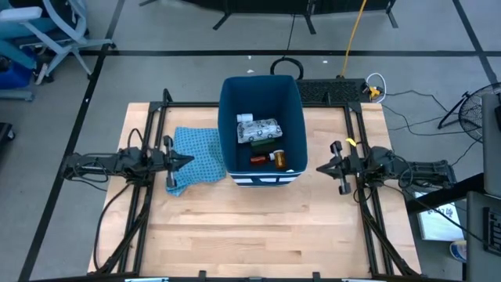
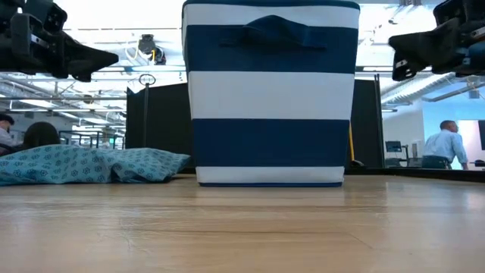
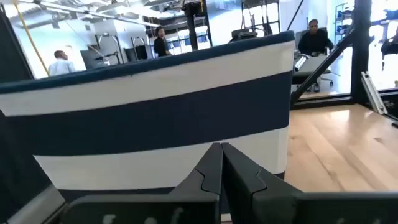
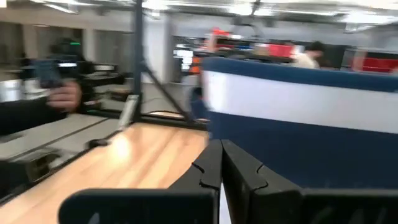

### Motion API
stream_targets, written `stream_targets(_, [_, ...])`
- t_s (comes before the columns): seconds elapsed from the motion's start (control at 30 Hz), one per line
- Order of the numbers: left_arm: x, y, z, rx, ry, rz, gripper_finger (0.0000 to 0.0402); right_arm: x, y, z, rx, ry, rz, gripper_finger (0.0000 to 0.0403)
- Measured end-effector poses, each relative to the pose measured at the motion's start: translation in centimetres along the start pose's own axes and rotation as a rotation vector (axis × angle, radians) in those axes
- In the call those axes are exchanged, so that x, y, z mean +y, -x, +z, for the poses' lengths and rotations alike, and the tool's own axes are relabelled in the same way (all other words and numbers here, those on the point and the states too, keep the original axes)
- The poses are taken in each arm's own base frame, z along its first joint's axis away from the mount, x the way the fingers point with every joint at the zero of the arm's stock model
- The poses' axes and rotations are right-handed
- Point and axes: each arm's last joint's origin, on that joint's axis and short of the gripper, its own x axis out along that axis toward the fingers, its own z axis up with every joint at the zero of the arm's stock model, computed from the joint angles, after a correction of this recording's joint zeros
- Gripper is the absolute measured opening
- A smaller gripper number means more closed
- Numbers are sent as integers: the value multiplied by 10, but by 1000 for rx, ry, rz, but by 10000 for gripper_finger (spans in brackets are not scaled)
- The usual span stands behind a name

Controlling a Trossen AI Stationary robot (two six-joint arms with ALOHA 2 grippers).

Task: Pick & place medical supplies in basket/bin
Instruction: Return to Home Position

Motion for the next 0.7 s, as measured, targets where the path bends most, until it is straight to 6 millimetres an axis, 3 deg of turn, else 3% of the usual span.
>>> stream_targets(0.23, [-1, 0, -7, 75, 12, -12, 31, 5, 0, 4, -54, 37, 159, 0])
stream_targets(0.43, [-1, 0, -7, 76, 51, -11, 26, -2, 0, 9, -94, -63, -56, 0])
stream_targets(0.7, [-1, 0, -7, 76, 92, -10, 3, -2, 0, 7, -71, -93, -52, 0])
